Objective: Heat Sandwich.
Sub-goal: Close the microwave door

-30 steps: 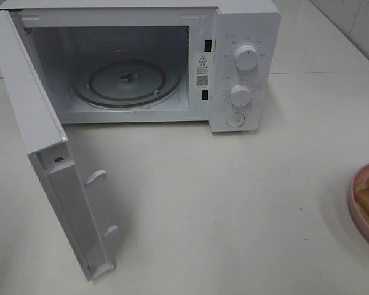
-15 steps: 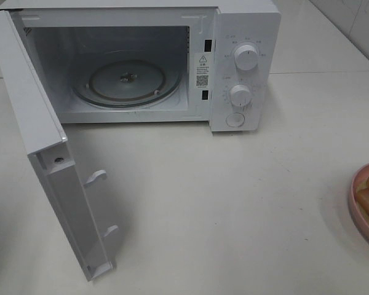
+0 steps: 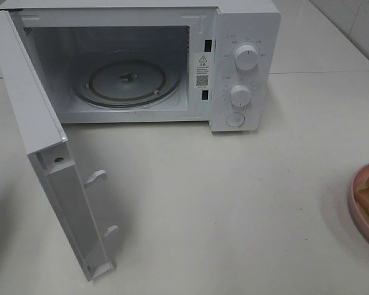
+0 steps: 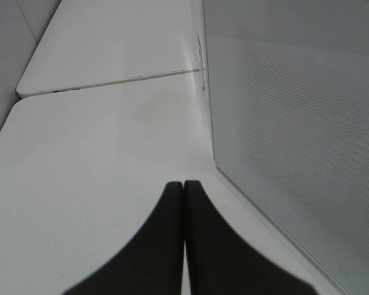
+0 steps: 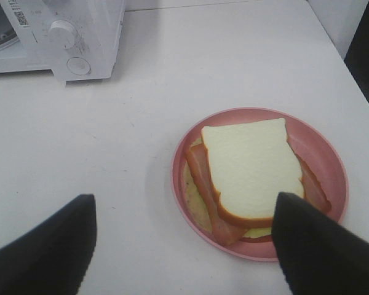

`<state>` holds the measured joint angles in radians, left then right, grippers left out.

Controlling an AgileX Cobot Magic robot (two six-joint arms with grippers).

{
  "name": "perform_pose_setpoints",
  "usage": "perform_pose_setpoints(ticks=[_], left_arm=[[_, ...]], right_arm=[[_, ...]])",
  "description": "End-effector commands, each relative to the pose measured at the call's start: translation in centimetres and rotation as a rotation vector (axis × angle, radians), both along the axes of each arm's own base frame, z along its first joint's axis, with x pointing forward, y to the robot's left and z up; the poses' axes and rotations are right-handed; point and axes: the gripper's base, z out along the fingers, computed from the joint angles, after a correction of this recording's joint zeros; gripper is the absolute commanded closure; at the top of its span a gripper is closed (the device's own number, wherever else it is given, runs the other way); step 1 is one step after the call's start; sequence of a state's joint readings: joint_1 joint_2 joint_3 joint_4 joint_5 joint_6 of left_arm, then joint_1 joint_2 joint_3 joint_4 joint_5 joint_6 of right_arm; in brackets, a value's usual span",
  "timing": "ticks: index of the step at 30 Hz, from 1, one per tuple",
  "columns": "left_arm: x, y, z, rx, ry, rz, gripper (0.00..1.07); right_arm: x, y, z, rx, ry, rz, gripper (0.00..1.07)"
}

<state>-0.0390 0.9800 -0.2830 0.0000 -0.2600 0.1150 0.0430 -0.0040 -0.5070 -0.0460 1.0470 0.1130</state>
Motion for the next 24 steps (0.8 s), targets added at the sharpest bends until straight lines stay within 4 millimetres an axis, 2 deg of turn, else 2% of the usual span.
perform_pose_setpoints(ticks=[1, 5, 10, 18, 22, 24], left_arm=[[0.8, -0.1, -0.2, 0.000, -0.047, -0.005, 1.07], [2.2, -0.3, -0.6, 0.018, -0.125, -0.031, 1.07], [3.0, -1.0, -1.1, 0.050, -0.168, -0.109, 1.07], [4.3, -2.8, -2.6, -0.034, -0.221, -0.286, 1.07], [4.5, -3.3, -3.0, -0.078, -0.238, -0.322, 1.07], [4.6, -4.3, -3.5, -0.096, -0.230, -0.359, 1.07]], right_arm=[[-0.3, 0.0, 0.0, 0.001, -0.031, -0.003, 0.31], [-0.3, 0.0, 0.0, 0.001, -0.031, -0.003, 0.31], [-0.3, 0.0, 0.0, 0.001, -0.031, -0.003, 0.31], [-0.3, 0.0, 0.0, 0.001, -0.031, -0.003, 0.31], [-0.3, 0.0, 0.0, 0.001, -0.031, -0.003, 0.31], [-0.3, 0.0, 0.0, 0.001, -0.031, -0.003, 0.31]])
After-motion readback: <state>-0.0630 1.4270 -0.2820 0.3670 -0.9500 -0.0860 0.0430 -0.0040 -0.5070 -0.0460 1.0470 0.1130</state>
